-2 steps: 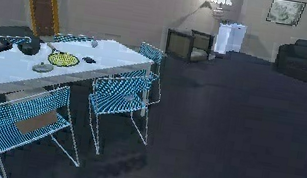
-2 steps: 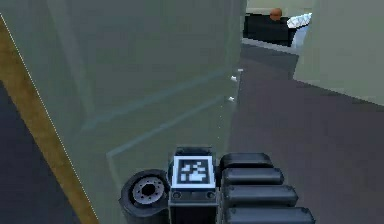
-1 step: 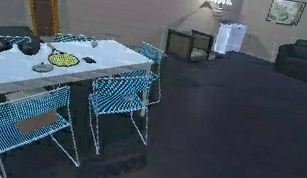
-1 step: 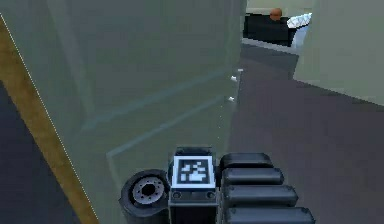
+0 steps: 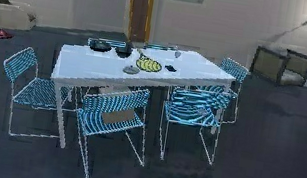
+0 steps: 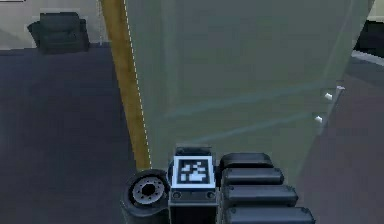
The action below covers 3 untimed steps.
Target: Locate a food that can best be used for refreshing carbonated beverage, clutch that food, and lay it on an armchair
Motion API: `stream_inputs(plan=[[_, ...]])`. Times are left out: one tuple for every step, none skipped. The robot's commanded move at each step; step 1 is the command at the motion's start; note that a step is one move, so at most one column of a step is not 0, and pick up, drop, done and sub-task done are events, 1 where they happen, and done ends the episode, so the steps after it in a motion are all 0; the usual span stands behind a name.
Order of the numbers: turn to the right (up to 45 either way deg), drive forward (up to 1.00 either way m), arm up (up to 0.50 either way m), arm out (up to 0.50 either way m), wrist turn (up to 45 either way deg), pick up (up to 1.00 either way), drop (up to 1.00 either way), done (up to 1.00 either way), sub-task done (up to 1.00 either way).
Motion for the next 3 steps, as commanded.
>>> stream_inputs(plan=[[0.0, 0.05, 0.00, 0.00, 0.0, 0.00, 0.00, 0.00, 0.00], [36.0, 0.00, 0.00, 0.00, 0.0, 0.00, 0.00, 0.00, 0.00], [0.0, 0.80, 0.00, 0.00, 0.0, 0.00, 0.00, 0.00, 0.00]])
